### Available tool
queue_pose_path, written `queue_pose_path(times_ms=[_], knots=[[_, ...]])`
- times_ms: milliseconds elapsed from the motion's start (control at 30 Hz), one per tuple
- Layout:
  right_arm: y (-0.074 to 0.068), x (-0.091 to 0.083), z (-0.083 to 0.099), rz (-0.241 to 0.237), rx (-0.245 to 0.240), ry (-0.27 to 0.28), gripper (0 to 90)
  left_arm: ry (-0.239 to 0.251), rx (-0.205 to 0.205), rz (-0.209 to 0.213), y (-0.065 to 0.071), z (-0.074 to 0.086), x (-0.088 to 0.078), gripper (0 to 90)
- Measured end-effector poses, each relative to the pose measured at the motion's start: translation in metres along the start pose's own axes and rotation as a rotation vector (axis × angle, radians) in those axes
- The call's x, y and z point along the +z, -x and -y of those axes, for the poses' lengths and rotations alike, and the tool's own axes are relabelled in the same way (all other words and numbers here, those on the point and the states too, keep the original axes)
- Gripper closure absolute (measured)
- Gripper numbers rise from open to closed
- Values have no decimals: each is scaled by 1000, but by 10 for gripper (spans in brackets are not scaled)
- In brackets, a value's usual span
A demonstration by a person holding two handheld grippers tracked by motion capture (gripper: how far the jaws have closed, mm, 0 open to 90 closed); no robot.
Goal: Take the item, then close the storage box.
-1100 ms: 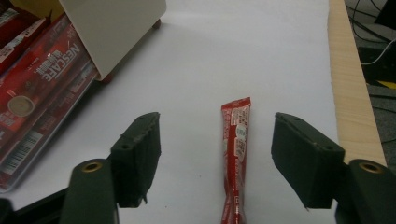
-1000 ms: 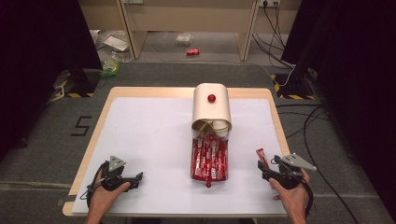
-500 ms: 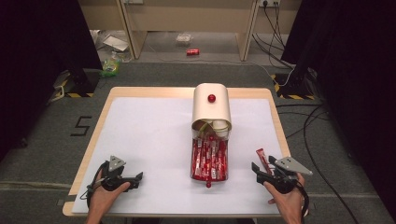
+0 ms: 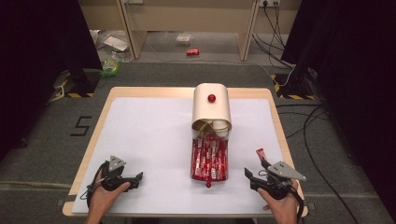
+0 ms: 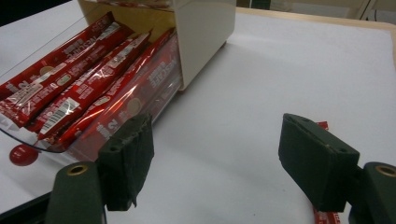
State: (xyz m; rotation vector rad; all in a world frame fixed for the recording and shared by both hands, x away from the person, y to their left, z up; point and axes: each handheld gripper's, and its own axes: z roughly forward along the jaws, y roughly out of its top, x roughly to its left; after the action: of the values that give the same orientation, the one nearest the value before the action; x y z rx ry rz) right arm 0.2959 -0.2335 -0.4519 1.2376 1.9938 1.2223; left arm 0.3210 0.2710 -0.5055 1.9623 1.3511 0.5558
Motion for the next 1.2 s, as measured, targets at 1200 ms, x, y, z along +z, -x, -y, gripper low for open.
queue_pose_path(times_ms=[1200], knots=[[-32,-9,14,-97,-30,-11,275,1,-1,-1,0,0,0,46]])
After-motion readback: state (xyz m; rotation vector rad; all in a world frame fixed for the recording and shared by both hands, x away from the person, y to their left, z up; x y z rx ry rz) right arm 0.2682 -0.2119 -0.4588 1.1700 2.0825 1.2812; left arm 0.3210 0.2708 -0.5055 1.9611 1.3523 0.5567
